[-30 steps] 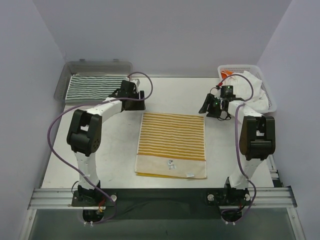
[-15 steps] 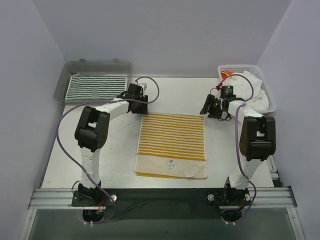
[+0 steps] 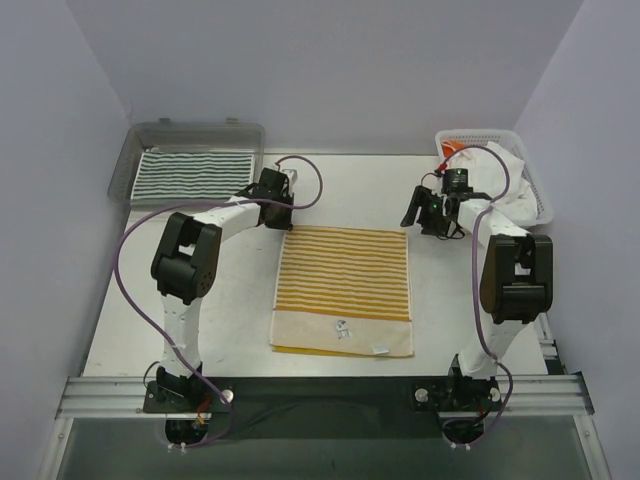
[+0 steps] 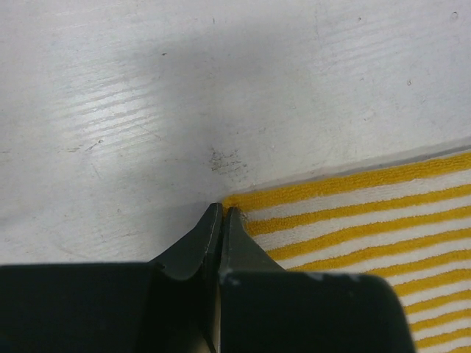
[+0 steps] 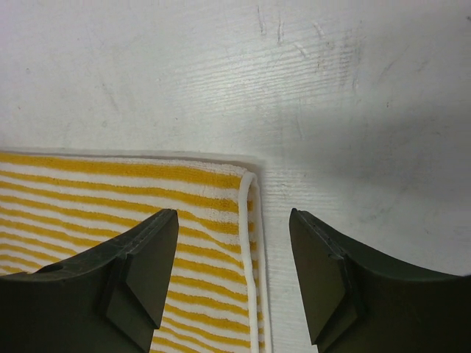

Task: Fold and stack the towels
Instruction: Fold the towel

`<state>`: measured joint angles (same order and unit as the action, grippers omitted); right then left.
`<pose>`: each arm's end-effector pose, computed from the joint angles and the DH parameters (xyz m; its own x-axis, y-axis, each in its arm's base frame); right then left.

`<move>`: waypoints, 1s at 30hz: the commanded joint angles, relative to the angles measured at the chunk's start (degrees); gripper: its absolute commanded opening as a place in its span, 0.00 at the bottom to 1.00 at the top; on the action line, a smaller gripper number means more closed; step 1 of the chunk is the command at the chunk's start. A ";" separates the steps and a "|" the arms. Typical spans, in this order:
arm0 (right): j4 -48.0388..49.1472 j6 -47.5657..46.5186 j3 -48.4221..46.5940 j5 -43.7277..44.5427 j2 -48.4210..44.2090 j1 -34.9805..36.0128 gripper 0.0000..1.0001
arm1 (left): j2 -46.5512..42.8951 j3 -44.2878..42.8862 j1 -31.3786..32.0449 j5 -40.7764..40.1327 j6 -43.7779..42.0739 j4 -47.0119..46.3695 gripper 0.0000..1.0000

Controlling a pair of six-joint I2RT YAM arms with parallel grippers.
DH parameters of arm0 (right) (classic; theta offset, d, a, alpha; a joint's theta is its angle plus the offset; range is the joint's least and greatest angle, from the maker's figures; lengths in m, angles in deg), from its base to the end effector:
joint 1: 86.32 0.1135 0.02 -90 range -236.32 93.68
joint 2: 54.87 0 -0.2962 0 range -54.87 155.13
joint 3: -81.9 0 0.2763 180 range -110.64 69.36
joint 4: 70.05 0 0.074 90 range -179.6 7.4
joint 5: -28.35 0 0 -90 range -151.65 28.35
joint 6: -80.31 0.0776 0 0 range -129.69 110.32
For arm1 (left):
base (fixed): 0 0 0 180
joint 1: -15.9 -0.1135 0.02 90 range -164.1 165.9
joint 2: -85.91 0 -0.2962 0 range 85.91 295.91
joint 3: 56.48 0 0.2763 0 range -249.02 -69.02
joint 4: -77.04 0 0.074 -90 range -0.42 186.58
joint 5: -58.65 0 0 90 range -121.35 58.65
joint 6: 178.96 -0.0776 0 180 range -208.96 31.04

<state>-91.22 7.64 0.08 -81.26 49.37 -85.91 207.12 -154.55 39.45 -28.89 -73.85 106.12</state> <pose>0.4546 0.0293 0.1938 -0.7326 0.2754 -0.6225 -0.0331 0.8990 0.4366 0.4757 -0.2110 0.1385 -0.8098 0.0689 -0.5826 0.2198 0.9564 -0.1924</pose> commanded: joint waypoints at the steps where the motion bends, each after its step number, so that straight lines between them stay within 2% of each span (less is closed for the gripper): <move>1: -2.62 -1.32 -3.67 2.12 -1.33 -0.23 0.63 | -0.18 -0.68 0.00 -1.05 -2.19 3.42 0.01; 5: -6.39 -2.03 -7.35 2.74 1.82 -0.23 0.64 | -0.18 -1.04 0.00 -1.23 -2.98 3.68 0.00; 8: -8.51 -2.47 -8.68 3.09 3.94 -0.23 0.61 | -0.36 -1.04 -0.08 -1.23 -3.07 3.59 0.00; 14: -10.54 -3.08 -11.14 2.04 7.19 -0.23 0.50 | -0.27 -1.30 -0.17 -0.96 -3.07 3.59 0.00; 15: -10.80 -3.26 -11.41 1.86 8.16 -0.14 0.44 | -0.18 -1.39 -0.17 -0.96 -3.07 3.68 0.00; 17: -11.67 -4.04 -12.90 1.43 9.65 0.03 0.38 | -0.36 -1.39 -0.17 -1.05 -2.99 3.59 0.00; 30: -18.00 -6.95 -19.22 1.07 16.51 2.76 0.39 | -0.62 -0.77 -0.35 -1.14 -2.99 3.68 0.00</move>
<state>-104.79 2.43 -16.48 -80.00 64.80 -84.27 207.12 -154.66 39.43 -28.94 -75.69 106.51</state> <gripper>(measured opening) 0.391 0.050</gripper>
